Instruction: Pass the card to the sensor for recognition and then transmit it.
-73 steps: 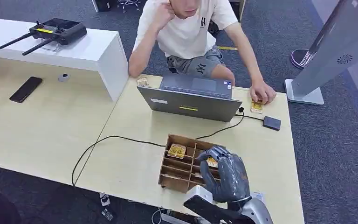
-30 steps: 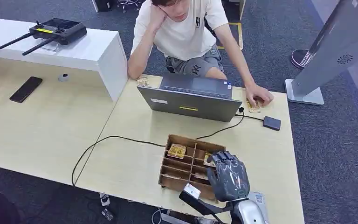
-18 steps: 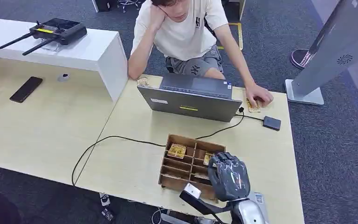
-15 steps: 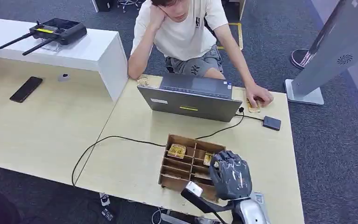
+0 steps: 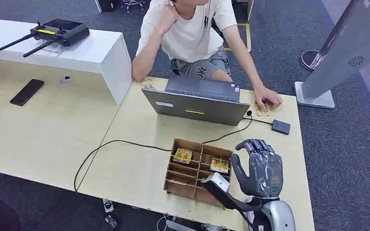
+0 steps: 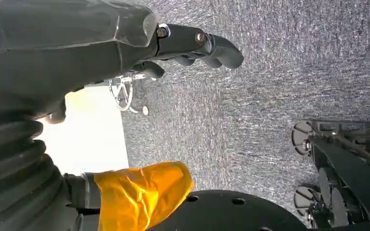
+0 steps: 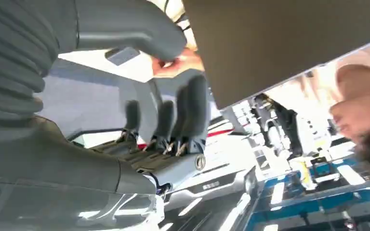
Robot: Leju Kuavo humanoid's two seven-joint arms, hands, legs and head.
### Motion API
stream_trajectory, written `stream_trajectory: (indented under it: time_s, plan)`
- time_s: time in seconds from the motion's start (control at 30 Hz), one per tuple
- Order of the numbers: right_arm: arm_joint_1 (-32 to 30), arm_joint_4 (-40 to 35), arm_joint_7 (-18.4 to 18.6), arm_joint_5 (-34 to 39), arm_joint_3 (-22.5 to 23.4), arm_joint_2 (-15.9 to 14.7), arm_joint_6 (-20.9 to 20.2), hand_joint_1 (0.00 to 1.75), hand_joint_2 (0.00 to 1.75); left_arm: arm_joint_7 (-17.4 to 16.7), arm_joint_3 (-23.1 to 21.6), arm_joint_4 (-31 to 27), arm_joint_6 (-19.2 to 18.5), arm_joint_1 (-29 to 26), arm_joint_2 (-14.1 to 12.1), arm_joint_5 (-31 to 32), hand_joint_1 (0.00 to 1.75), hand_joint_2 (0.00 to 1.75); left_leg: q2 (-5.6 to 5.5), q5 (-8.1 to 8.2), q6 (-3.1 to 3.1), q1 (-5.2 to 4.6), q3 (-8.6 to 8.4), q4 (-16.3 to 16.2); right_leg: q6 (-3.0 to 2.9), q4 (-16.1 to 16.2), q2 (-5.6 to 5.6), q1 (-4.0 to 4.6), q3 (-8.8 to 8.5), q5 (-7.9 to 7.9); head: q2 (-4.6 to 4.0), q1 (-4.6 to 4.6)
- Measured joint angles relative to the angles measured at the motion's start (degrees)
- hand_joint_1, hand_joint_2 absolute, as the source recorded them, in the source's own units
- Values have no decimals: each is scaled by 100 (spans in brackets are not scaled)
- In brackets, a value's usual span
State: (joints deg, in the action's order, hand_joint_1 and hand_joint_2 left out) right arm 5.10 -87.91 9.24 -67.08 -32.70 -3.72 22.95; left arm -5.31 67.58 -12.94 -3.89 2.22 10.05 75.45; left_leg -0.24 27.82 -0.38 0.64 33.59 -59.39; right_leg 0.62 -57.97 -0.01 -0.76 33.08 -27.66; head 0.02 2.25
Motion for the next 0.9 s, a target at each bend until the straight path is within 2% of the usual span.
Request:
stream_trajectory:
  time_s: [0.17,0.33,0.5,0.87,0.9]
  plan:
    - [-164,-122,-144,161,-48,0,-277,63,175,0,2,-2,2,-3,4,-35,0,175,0,1,2,0,1,0,0,0,0,0,0,0,0,-2]
    - [-241,-76,-201,291,-302,0,-444,68,175,2,11,-2,-2,-2,4,-52,0,175,0,1,2,0,1,0,0,0,0,0,0,0,0,-2]
    - [-252,122,-236,363,-588,-2,-505,66,175,2,17,-2,-11,-2,4,-78,0,175,0,1,2,0,0,0,0,0,0,0,0,0,0,0]
    - [-246,529,-164,343,-863,-20,-476,87,175,15,33,-2,-13,0,2,-103,0,175,0,1,2,0,1,0,0,0,0,0,0,0,0,0]
    - [-246,560,-142,330,-868,-20,-476,96,175,15,35,-2,-13,-1,2,-105,0,175,0,1,2,0,1,0,0,0,-1,0,0,0,0,0]
